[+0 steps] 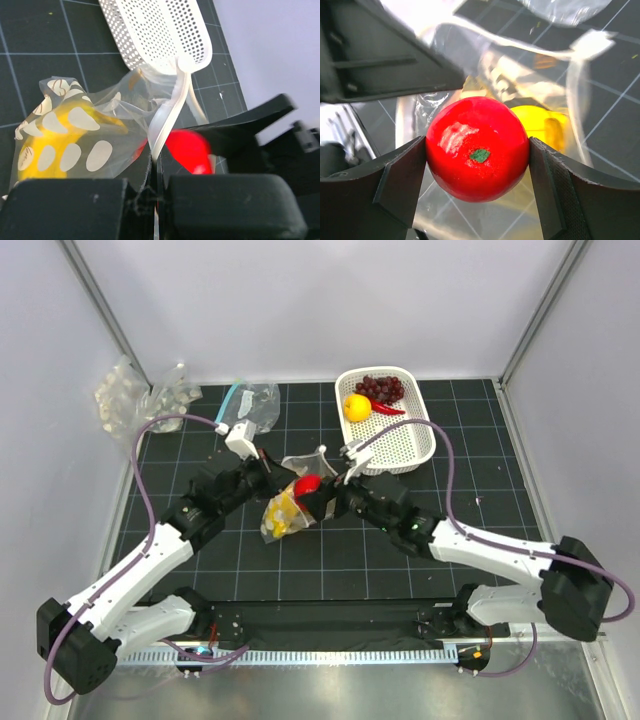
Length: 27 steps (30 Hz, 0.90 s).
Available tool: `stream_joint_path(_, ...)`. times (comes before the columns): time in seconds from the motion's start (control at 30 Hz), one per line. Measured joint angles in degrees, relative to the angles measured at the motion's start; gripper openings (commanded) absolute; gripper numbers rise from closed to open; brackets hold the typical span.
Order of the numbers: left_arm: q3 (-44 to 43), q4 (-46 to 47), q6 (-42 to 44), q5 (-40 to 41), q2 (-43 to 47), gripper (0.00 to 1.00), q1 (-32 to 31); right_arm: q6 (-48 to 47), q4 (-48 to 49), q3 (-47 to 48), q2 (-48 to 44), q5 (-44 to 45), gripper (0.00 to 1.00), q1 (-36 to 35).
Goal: Place the food in the zip-top bag and seal the zipper
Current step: Place the fake fruit in the zipper food storage bag.
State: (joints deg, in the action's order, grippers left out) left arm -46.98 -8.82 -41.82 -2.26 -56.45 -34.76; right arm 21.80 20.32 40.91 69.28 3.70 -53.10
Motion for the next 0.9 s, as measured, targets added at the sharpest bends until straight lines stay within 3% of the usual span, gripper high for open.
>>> stream_joint_path(0.07,0.02,0.52,-0.02,-1.42,-0.04,0.0,-0.02,-1.22,-0.33,1.36,3.04,0.5,0.8,-1.46)
stream_joint_path(0.1,0.0,0.63,-0.02,-1.99,-0.07,0.0,-0.02,-1.66,-1.25,2.47,4.79,0.92,0.99,-2.05)
stream_joint_path(0.3,0.02,0.81,-0.11,-1.77,-0.09,0.02,-0.09,-2.64,-3.61,4.57,7.54,4.28,0.99,-3.17)
stream_joint_path(0.57,0.02,-1.29,-0.85,4.31,0.15,0.02,-0.11,-3.08,-4.33,4.09,0.57,11.45,0.98,-3.15)
stream_joint_path(0.9,0.02,-3.45,-1.31,9.31,0.5,0.02,-0.11,-3.26,-9.14,5.7,-0.11,26.97,1.0,-0.48)
